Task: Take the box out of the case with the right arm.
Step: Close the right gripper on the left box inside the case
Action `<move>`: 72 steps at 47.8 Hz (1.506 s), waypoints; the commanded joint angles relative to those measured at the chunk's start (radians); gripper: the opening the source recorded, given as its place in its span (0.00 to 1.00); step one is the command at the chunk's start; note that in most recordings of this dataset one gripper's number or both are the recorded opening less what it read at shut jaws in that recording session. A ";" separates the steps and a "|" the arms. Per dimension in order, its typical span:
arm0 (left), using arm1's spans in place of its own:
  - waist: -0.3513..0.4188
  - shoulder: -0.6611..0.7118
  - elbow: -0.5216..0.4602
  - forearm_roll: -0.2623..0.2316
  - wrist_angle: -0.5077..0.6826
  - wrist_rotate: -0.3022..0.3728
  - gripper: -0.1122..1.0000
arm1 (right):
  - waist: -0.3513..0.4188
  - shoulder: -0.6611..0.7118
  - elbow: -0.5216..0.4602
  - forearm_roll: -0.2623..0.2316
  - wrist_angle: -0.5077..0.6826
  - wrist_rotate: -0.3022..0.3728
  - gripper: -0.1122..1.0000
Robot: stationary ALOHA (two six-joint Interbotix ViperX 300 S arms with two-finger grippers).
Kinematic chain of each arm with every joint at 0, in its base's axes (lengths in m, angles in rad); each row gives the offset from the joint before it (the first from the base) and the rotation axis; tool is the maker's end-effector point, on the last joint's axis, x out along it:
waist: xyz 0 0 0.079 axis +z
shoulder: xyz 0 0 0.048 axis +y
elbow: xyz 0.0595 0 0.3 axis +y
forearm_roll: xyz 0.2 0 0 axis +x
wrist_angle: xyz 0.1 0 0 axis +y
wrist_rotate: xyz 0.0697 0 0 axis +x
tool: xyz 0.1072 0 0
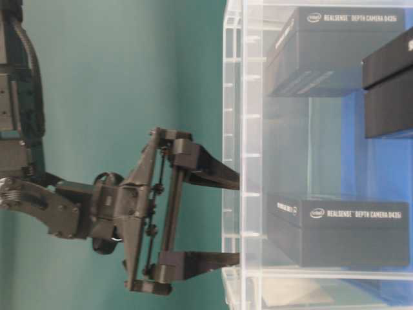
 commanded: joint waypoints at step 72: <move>0.000 0.012 -0.028 0.002 -0.003 0.000 0.10 | -0.008 0.034 0.121 0.043 -0.218 0.080 0.72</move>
